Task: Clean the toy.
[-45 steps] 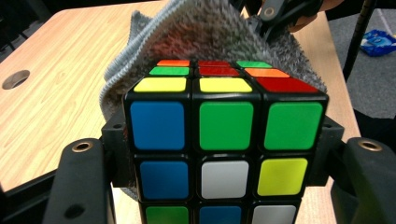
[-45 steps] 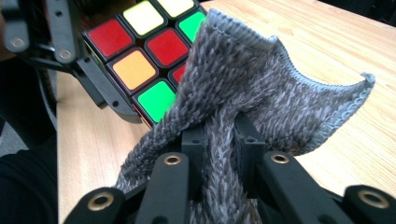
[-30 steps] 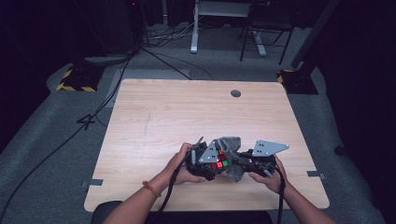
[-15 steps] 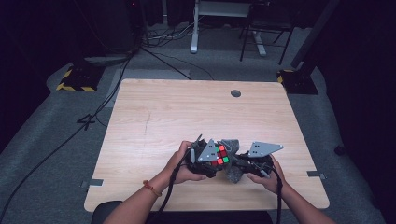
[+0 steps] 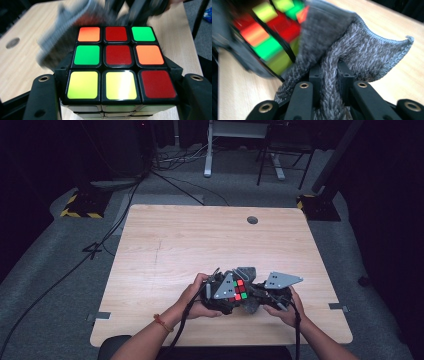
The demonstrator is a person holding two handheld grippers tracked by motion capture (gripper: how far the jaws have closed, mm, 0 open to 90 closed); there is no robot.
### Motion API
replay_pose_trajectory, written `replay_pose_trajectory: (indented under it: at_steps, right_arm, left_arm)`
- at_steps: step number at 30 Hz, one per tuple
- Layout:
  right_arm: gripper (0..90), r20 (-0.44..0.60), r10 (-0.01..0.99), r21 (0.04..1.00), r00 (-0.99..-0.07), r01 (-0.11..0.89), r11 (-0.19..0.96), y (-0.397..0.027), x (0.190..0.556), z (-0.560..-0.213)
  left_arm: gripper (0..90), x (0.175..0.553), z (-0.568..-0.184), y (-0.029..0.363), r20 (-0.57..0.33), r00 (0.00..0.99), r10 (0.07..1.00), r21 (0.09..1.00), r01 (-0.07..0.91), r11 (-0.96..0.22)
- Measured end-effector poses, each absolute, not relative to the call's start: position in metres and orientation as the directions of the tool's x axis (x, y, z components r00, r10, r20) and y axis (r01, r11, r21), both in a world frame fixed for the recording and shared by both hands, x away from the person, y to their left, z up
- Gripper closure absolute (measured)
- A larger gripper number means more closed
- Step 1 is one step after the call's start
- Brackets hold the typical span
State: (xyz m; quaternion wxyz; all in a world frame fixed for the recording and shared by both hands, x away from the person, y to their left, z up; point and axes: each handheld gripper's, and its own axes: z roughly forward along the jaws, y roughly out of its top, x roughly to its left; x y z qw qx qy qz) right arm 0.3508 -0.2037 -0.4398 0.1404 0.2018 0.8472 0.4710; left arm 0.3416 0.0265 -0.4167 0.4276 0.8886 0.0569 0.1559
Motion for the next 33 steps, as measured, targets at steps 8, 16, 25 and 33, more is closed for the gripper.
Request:
replay_pose_trajectory:
  at_steps: [8,16,25,33]
  right_arm:
    - [78.3,-0.059,0.435,0.853,-0.899,0.180,0.489,-0.196,0.341,-0.439]
    - [78.2,-0.078,0.466,0.889,-0.881,0.150,0.433,-0.208,0.340,-0.422]
    - [78.4,-0.094,0.453,0.875,-0.887,0.143,0.462,-0.217,0.343,-0.425]
    - [79.0,-0.114,0.460,0.884,-0.881,0.122,0.452,-0.213,0.337,-0.418]
  left_arm:
    - [33.2,0.353,-0.414,0.046,0.174,0.943,0.283,0.818,0.022,-0.575]
    - [33.1,0.350,-0.424,0.027,0.165,0.951,0.260,0.799,0.025,-0.601]
    - [33.1,0.344,-0.426,0.016,0.207,0.942,0.265,0.778,0.006,-0.628]
    - [32.9,0.348,-0.430,0.013,0.192,0.941,0.280,0.769,0.033,-0.639]
